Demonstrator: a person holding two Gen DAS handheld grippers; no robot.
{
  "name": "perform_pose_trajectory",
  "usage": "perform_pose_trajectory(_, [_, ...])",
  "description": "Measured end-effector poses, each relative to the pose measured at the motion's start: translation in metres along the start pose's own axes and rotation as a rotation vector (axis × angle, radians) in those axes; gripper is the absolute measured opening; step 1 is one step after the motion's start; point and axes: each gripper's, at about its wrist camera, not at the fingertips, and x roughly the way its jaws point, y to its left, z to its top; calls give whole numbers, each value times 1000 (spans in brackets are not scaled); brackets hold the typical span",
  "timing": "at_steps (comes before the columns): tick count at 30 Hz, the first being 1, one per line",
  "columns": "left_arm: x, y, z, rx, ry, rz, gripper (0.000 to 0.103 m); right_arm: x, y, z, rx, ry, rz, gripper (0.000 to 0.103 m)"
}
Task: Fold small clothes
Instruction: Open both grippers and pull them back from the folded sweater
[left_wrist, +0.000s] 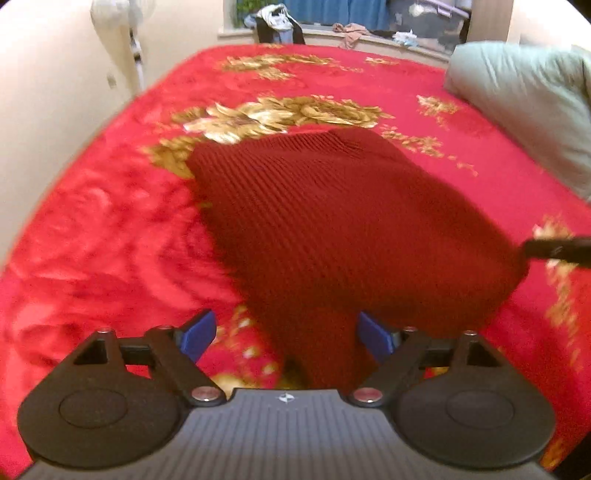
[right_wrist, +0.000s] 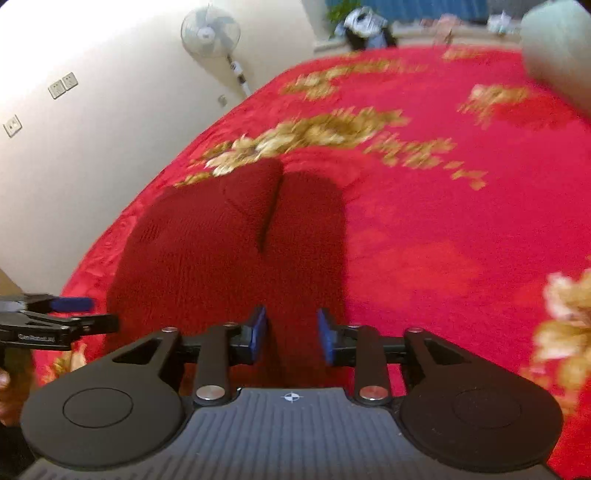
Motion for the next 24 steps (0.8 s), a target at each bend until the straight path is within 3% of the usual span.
perform_pose_trajectory(2, [-24, -6, -9, -9, -74, 51, 94, -24, 2, -9, -18, -40, -10, 52])
perform_pose_trajectory(4, [-53, -14, -20, -42, -155, 67, 103, -52, 4, -21, -32, -116, -13, 58])
perform_pose_trajectory(7, [-95, -33, -43, -61, -260, 90, 103, -89, 8, -40, -45, -209, -5, 61])
perform_pose_trajectory(10, [-125, -59, -65, -67, -307, 106, 103, -116, 11, -58, -56, -286, -19, 68])
perform_pose_trajectory(14, [-143, -92, -101, -111, -339, 105, 103, -128, 17, -77, -92, -318, -47, 68])
perform_pose_trajectory(17, [-134, -113, -121, -166, -296, 115, 103, -122, 23, -82, -152, -307, -52, 71])
perform_pose_trajectory(19, [-124, -122, -122, -205, -262, 115, 103, -113, 26, -83, -189, -294, -73, 71])
perform_pose_trajectory(24, [-114, -133, -117, -208, -283, 177, 103, -96, 37, -84, -232, -275, -77, 71])
